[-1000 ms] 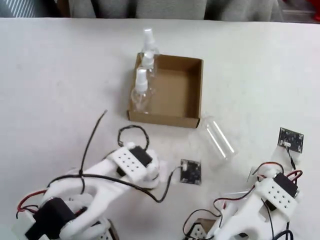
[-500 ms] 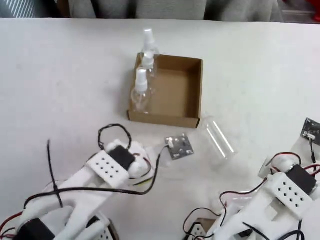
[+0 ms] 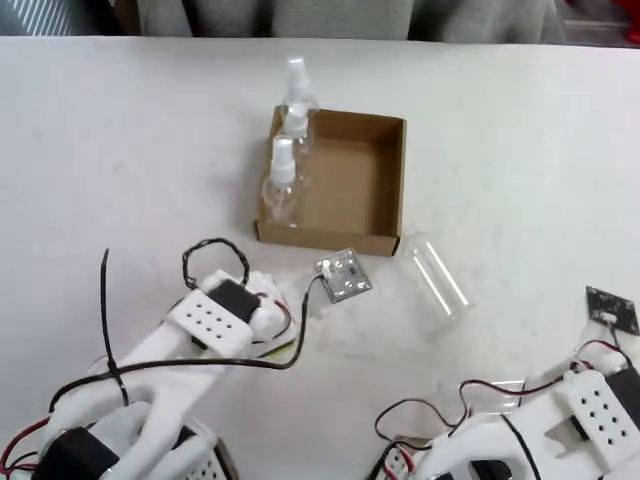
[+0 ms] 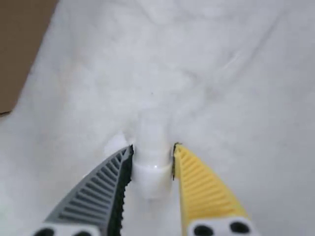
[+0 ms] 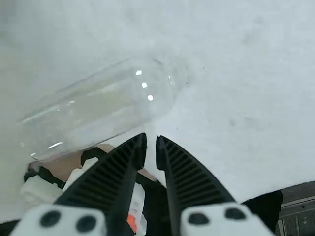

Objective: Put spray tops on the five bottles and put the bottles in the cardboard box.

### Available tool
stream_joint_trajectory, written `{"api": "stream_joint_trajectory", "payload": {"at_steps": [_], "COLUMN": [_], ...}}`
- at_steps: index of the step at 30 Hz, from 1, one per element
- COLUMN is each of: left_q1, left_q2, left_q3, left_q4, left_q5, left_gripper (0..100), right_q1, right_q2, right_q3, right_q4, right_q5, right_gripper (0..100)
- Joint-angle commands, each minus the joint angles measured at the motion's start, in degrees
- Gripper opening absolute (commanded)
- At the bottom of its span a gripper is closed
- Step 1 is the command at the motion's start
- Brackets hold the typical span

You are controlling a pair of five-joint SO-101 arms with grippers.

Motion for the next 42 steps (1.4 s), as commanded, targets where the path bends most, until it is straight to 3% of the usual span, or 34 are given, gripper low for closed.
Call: {"api": "stream_joint_trajectory", "payload": {"at_steps": [1, 5, 12, 20, 24, 29, 35, 42], "left_q1": [-0.5, -0.4, -0.2, -0.2, -0.2, -0.1, -0.1, -0.1], "left_q2": [0.0, 0.0, 0.0, 0.1, 0.3, 0.4, 0.4, 0.4], "left_q3": [-0.4, -0.4, -0.4, -0.4, -0.3, -0.2, -0.2, -0.2], "left_q4": [-1.1, -1.1, -1.1, -1.1, -1.1, -1.1, -1.1, -1.1], "left_q5": [-0.8, -0.8, -0.8, -0.8, -0.8, -0.9, -1.0, -1.2], "left_gripper": [2, 2, 2, 2, 2, 2, 2, 2], "right_q1": [4.1, 4.5, -2.2, -14.5, -18.4, -24.0, -27.6, -31.3], "right_q2": [-0.9, -0.7, -0.4, -0.3, -0.6, -0.4, -0.4, -0.4], "right_q3": [4.0, 9.8, 14.4, 14.4, 14.2, 14.2, 10.4, 2.7], "right_q4": [-3.3, -10.9, -27.5, -32.2, -32.6, -32.6, -32.0, -18.0], "right_q5": [5.9, 6.8, -8.8, -20.3, -25.6, -34.0, -38.9, -44.0], "right_gripper": [1.5, 1.5, 1.5, 1.5, 2.3, 10.7, 7.6, 12.7]}}
